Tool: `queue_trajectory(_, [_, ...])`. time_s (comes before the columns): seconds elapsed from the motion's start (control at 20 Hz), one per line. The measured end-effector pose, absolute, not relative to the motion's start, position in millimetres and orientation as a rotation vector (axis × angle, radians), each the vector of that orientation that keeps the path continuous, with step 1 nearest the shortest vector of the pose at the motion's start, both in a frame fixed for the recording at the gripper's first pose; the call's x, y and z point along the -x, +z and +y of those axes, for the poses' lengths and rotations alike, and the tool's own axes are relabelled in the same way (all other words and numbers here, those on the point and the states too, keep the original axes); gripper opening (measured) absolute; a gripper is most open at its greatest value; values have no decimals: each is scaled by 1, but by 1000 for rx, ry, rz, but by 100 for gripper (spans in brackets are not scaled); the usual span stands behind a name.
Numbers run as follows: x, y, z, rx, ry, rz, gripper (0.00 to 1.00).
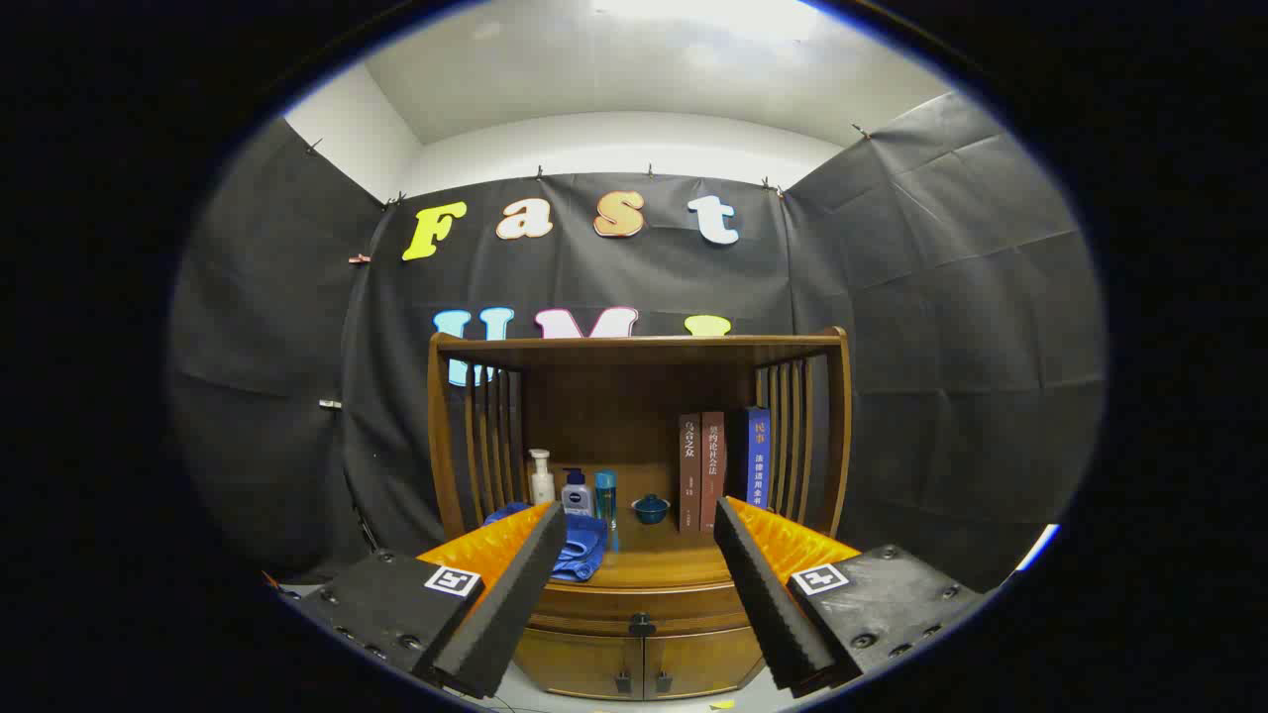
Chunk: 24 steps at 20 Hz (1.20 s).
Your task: Pull open the drawer, take out the items inside it, and place them on the countertop above the cabinet.
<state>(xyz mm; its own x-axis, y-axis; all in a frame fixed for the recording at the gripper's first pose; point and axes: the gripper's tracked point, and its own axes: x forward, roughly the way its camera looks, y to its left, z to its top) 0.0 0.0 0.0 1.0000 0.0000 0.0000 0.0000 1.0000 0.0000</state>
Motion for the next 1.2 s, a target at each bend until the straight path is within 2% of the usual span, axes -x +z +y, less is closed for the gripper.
queue_trajectory(1.2, [-5,-6,9,11,12,14,98])
